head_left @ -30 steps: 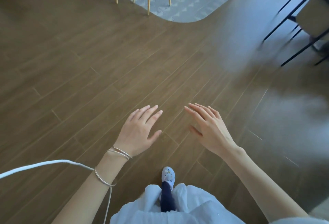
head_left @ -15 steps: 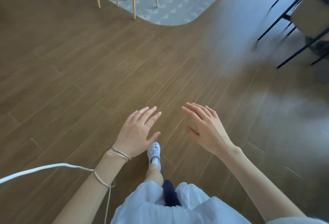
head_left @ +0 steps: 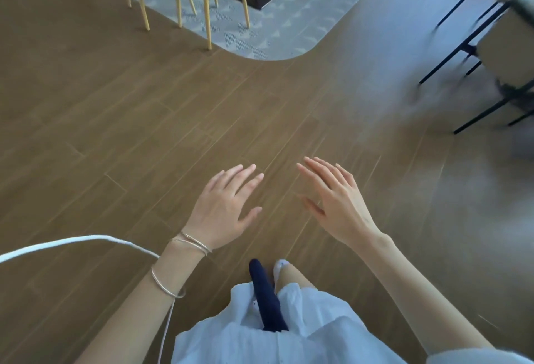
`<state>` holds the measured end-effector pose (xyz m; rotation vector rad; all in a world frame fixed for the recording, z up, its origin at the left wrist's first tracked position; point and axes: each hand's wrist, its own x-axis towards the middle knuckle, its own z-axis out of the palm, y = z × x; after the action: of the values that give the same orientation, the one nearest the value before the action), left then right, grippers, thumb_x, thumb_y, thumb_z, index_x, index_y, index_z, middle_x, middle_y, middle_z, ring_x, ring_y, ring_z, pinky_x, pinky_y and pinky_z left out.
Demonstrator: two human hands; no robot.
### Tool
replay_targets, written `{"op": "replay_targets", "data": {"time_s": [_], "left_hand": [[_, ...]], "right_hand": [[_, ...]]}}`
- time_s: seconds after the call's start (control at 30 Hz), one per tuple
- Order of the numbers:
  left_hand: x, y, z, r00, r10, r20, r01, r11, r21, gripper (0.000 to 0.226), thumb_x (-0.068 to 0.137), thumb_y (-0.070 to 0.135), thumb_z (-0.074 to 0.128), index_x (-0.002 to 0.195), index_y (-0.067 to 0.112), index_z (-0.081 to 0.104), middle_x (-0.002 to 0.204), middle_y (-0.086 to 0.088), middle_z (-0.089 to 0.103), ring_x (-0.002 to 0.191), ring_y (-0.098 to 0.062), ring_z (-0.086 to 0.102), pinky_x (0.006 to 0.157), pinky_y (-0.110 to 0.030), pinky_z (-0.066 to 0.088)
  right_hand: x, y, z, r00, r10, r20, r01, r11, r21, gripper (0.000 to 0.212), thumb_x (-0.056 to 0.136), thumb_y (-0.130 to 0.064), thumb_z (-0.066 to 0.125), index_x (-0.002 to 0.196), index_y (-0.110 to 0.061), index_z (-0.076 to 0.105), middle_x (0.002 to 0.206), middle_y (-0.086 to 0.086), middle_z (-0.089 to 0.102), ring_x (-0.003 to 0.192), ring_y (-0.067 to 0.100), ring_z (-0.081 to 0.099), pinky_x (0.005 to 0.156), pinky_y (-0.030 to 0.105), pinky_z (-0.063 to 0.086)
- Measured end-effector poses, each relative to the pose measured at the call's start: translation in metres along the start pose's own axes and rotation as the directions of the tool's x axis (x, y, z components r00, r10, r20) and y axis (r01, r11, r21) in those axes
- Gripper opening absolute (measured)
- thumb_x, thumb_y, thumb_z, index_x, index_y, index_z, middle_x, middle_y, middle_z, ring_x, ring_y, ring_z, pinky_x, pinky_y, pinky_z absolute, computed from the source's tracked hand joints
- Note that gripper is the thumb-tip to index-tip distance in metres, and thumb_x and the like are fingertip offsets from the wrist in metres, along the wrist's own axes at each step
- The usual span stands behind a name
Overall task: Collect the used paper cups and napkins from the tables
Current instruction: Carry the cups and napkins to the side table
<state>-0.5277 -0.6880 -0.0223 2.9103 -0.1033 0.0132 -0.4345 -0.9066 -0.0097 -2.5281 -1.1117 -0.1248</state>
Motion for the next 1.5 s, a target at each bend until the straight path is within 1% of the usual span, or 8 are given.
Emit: {"op": "replay_targets", "data": {"time_s": [0.2,0.4,0.63,0.8,0.97,1.2,1.33,1.5], "left_hand": [[0.086,-0.044,0.009,0.999,-0.026,0.027,0.025,1.0,0.008,0.058,0.09,0.044,0.047,0.141,0.019,0.036,0.148,-0.002,0.034,0.137,-0.021,0.028,0.112,-0.041,0.025],[0.211,-0.083,-0.003,0.999,-0.045,-0.005,0.045,0.999,0.023,0.058,0.091,0.046,0.045,0.142,0.02,0.034,0.15,-0.001,0.031,0.138,-0.02,0.026,0.113,-0.039,0.022],[0.351,-0.118,-0.03,0.994,-0.078,-0.082,0.08,0.997,0.021,0.057,0.089,0.043,0.051,0.139,0.018,0.04,0.146,-0.004,0.038,0.135,-0.023,0.033,0.11,-0.043,0.028],[0.415,-0.147,-0.026,0.994,-0.092,-0.052,0.093,0.995,0.029,0.058,0.089,0.045,0.049,0.139,0.018,0.039,0.146,-0.005,0.038,0.134,-0.023,0.034,0.11,-0.043,0.03],[0.488,-0.187,-0.016,0.996,-0.082,-0.028,0.082,0.997,0.009,0.058,0.085,0.041,0.058,0.136,0.017,0.044,0.143,-0.005,0.043,0.131,-0.024,0.039,0.108,-0.043,0.032],[0.618,-0.269,-0.036,0.998,-0.054,-0.029,0.055,0.998,0.006,0.058,0.085,0.041,0.058,0.136,0.018,0.044,0.144,-0.004,0.042,0.132,-0.024,0.038,0.109,-0.042,0.03],[0.697,-0.321,-0.064,0.998,-0.032,-0.048,0.034,0.999,0.039,0.058,0.087,0.043,0.053,0.138,0.018,0.041,0.145,-0.004,0.04,0.134,-0.024,0.035,0.11,-0.042,0.029],[0.781,-0.369,-0.086,0.999,-0.012,-0.049,0.015,0.998,0.064,0.057,0.09,0.045,0.047,0.139,0.018,0.039,0.146,-0.004,0.037,0.135,-0.024,0.032,0.11,-0.043,0.029]], "right_hand": [[0.079,0.055,0.021,0.996,-0.007,0.086,0.009,1.0,-0.015,0.06,0.078,-0.019,0.073,0.133,-0.012,0.049,0.137,0.008,0.05,0.129,0.027,0.044,0.104,0.053,0.035],[0.2,0.128,0.02,0.994,-0.046,0.1,0.048,0.999,-0.018,0.057,0.08,-0.021,0.071,0.133,-0.013,0.049,0.137,0.007,0.05,0.129,0.027,0.043,0.104,0.053,0.034],[0.342,0.203,0.002,0.99,-0.114,0.085,0.116,0.993,-0.019,0.059,0.081,-0.021,0.07,0.134,-0.014,0.047,0.139,0.006,0.048,0.131,0.025,0.041,0.105,0.053,0.032],[0.403,0.238,0.016,0.988,-0.124,0.096,0.124,0.992,0.008,0.059,0.08,-0.021,0.071,0.134,-0.014,0.048,0.139,0.006,0.048,0.131,0.026,0.041,0.105,0.053,0.032],[0.464,0.278,0.043,0.985,-0.107,0.135,0.107,0.994,0.007,0.057,0.081,-0.022,0.069,0.134,-0.014,0.048,0.139,0.005,0.048,0.13,0.024,0.042,0.105,0.052,0.033],[0.608,0.326,0.062,0.987,-0.08,0.142,0.08,0.997,0.004,0.059,0.08,-0.021,0.069,0.135,-0.015,0.047,0.14,0.004,0.047,0.131,0.024,0.041,0.105,0.052,0.032],[0.701,0.35,0.062,0.991,-0.082,0.103,0.082,0.997,0.001,0.057,0.083,-0.024,0.067,0.135,-0.016,0.047,0.141,0.005,0.046,0.132,0.024,0.04,0.106,0.052,0.031],[0.786,0.379,0.061,0.997,-0.064,0.032,0.063,0.998,0.019,0.058,0.08,-0.018,0.071,0.133,-0.012,0.049,0.138,0.008,0.049,0.129,0.027,0.043,0.104,0.055,0.033]]}}
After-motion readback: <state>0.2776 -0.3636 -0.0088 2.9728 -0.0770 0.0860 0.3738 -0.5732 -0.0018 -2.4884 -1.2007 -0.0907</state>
